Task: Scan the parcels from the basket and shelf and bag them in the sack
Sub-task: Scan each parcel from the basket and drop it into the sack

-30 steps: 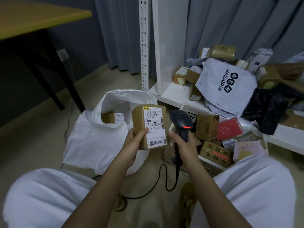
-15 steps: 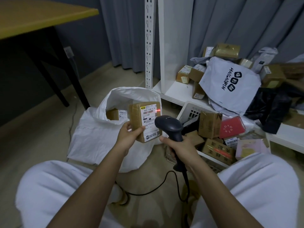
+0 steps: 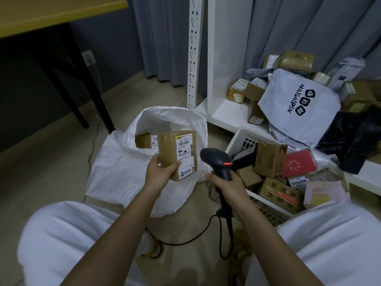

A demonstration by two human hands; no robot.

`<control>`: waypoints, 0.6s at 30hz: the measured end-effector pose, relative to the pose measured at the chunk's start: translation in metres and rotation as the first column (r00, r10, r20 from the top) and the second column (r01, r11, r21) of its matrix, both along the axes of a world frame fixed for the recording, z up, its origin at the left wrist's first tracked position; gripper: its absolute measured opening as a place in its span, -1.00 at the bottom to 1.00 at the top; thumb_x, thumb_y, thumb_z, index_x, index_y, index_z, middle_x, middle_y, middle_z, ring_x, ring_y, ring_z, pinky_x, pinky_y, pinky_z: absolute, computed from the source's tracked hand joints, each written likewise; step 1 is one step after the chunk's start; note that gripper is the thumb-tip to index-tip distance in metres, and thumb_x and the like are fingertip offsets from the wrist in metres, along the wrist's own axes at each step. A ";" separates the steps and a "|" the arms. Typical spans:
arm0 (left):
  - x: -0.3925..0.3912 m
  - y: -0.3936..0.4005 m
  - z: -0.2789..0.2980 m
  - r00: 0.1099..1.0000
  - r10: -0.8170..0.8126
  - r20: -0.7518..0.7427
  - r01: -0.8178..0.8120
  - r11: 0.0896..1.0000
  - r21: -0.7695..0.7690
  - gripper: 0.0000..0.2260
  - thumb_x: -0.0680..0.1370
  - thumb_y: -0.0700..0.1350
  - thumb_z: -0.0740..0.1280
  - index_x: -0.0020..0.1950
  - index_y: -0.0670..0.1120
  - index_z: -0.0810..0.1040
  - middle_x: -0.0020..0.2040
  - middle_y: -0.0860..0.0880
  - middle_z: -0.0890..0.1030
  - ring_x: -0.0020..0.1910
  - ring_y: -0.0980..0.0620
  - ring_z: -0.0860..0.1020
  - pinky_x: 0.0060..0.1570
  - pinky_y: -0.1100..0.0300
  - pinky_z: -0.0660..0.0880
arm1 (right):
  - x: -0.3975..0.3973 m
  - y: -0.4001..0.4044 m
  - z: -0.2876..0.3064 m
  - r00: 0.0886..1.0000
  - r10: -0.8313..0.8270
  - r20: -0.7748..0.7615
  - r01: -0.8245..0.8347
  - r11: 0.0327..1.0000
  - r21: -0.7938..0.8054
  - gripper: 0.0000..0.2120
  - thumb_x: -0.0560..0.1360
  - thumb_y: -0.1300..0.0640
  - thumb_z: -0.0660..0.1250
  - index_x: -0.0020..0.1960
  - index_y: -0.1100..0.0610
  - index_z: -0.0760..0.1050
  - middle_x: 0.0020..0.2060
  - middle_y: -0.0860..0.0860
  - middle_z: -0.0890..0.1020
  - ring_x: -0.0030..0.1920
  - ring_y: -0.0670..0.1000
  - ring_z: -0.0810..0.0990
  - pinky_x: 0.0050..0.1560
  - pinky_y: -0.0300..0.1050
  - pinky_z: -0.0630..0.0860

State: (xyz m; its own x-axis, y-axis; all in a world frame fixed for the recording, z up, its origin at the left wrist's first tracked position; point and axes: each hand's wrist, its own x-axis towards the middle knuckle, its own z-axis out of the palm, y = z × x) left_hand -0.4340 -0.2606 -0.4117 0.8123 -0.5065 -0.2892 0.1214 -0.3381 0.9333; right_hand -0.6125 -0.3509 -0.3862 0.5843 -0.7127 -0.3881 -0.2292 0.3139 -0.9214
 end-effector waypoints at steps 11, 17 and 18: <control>0.102 -0.063 -0.024 0.573 -0.437 0.694 0.107 0.879 0.465 -0.42 0.48 -0.09 0.44 0.43 -0.12 0.30 0.37 -0.15 0.38 0.33 -0.14 0.35 0.27 0.01 0.35 | 0.043 -0.035 -0.041 1.000 -0.029 -0.012 0.030 0.995 0.092 -0.82 0.49 0.17 0.41 -0.06 0.21 0.43 -0.44 0.11 0.45 -0.47 0.05 0.38 -0.44 -0.11 0.35; 0.136 -0.108 -0.053 0.517 -0.684 0.514 -0.114 0.540 0.834 -0.35 0.60 -0.10 0.23 0.57 -0.17 -0.07 0.57 -0.22 -0.07 0.55 -0.21 -0.10 0.49 -0.11 -0.11 | 0.050 -0.066 -0.046 0.994 -0.108 -0.032 0.112 0.976 0.187 -0.84 0.48 0.15 0.42 -0.08 0.19 0.46 -0.41 0.14 0.44 -0.47 0.05 0.39 -0.45 -0.11 0.33; 0.132 -0.114 -0.059 0.568 -0.668 0.480 -0.059 0.549 0.834 -0.36 0.60 -0.09 0.25 0.57 -0.16 -0.02 0.57 -0.22 -0.07 0.55 -0.20 -0.09 0.50 -0.09 -0.09 | 0.047 -0.071 -0.046 0.992 -0.120 -0.037 0.125 0.974 0.191 -0.85 0.49 0.16 0.41 -0.09 0.18 0.46 -0.41 0.12 0.45 -0.47 0.03 0.39 -0.47 -0.13 0.34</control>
State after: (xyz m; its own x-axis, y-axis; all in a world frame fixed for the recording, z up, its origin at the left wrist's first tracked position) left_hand -0.3025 -0.3743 -0.4702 0.7290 -0.6755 -0.1108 -0.6769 -0.7355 0.0304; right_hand -0.5652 -0.4222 -0.4318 0.4851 -0.6889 -0.5385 -0.2006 0.5118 -0.8354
